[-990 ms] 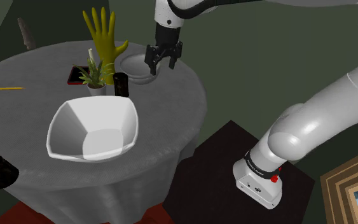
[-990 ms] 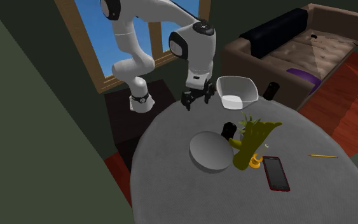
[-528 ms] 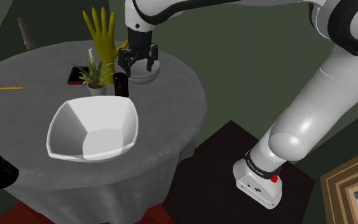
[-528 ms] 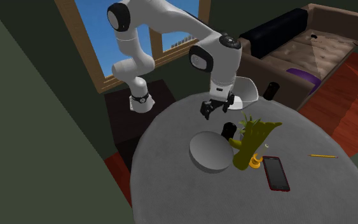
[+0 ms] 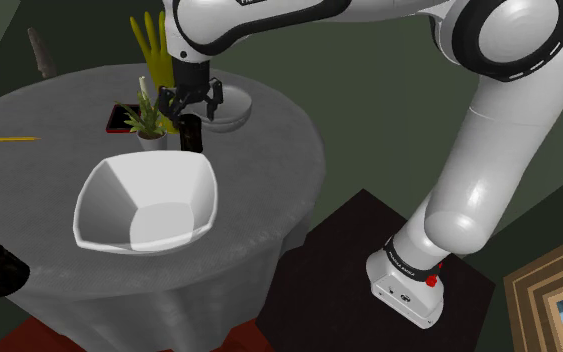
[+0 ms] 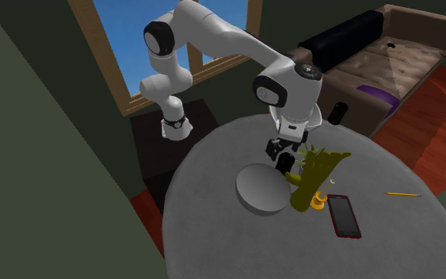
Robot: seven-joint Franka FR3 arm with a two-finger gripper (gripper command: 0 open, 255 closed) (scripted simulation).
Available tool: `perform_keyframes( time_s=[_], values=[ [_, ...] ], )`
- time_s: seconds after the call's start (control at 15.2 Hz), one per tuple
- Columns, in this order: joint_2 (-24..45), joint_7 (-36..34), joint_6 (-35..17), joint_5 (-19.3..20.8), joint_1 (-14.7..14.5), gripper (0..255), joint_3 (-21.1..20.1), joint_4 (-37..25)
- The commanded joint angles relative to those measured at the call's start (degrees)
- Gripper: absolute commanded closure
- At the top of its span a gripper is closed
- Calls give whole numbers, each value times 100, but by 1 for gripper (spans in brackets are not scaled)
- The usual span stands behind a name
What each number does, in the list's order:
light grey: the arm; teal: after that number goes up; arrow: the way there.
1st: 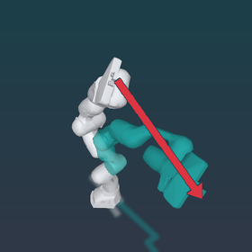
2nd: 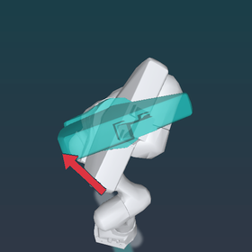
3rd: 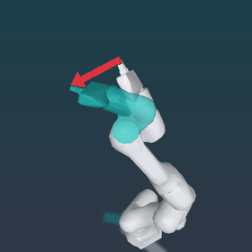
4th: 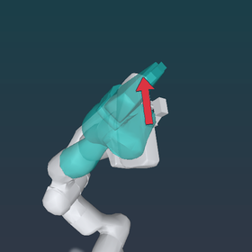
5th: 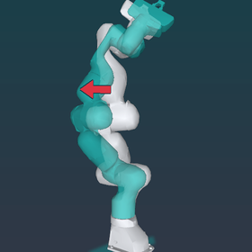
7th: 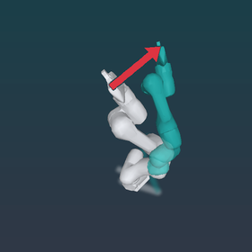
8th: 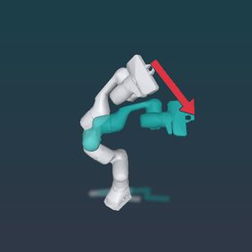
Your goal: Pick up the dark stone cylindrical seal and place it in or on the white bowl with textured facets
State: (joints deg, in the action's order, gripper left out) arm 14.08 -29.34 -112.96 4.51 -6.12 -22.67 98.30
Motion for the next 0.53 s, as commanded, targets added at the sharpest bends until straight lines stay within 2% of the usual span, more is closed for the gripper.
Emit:
perform_keyframes(
  time_s=[0.0, 0.2, 0.46],
  values=[
    [80, -23, -123, 35, -14, 0, 7, 46],
    [166, -51, -369, 77, -24, 0, 19, 213],
    [166, -51, -369, 77, -24, 0, 19, 213]
  ],
)
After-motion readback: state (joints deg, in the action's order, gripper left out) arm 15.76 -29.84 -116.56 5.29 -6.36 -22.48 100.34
